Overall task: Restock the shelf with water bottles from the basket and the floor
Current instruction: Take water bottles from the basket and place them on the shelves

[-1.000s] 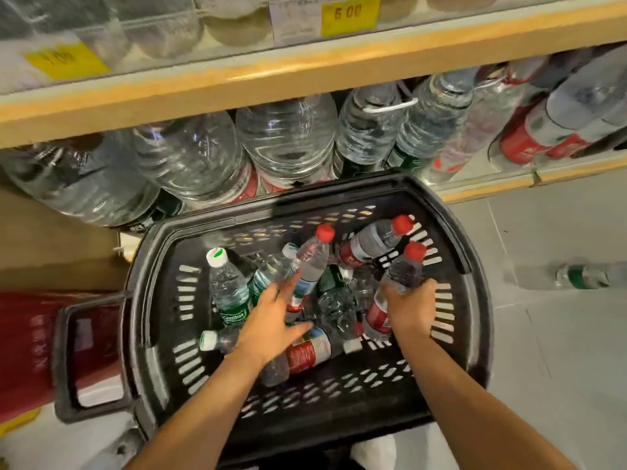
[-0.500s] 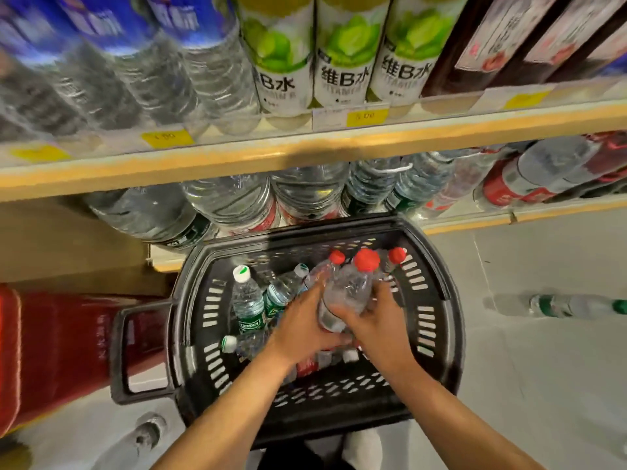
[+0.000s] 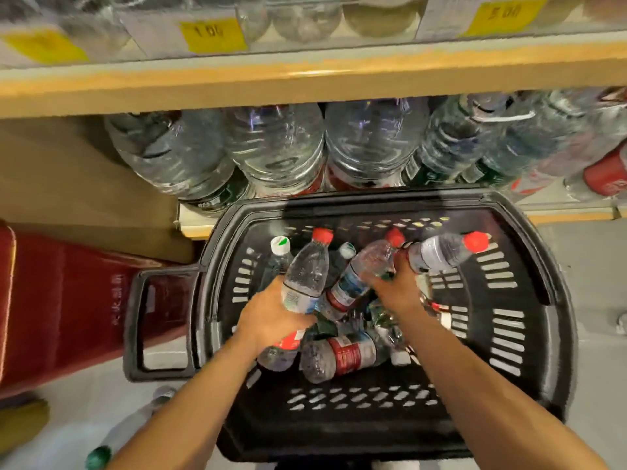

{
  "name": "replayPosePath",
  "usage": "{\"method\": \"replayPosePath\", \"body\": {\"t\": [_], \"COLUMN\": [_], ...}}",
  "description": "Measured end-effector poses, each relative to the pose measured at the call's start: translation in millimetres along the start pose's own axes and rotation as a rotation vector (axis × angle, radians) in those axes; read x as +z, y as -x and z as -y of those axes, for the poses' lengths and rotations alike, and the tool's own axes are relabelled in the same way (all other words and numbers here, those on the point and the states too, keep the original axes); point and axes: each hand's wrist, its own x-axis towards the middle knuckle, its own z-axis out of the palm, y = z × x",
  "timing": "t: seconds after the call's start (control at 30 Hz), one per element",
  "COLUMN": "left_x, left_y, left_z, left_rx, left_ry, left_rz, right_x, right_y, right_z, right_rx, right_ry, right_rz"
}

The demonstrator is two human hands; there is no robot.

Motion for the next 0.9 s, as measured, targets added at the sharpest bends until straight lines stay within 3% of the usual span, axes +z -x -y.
{"method": "replayPosePath", "body": {"t": [0.13,0.37,0.6,0.9], "left_x": [-0.1,-18.3,-103.9,-218.2], "left_y": [-5.3,30.3,142.2,295.9], "left_z": [2.6,-18.3,-103.2,-206.5], "left_rx": [0.033,-0.024,0.02,0.229], "left_ry": [-0.012,0.003,-0.113,0.008], "left_rz": [0.011,-0.028,-0.06,-0.32], "right_x": [15.8,-24.6,-115.3,-201.3], "right_y": [-19.5,46.6,141.7,269.2], "right_z": [-5.5,32.9,149.8,313.2], "right_rx": [0.033,-0.157,-0.258,-0.498], "right_ry": [-0.113,-0.063,0.065,0.105], "right_rz": [-0.031,0.016,0.095,0.15]}}
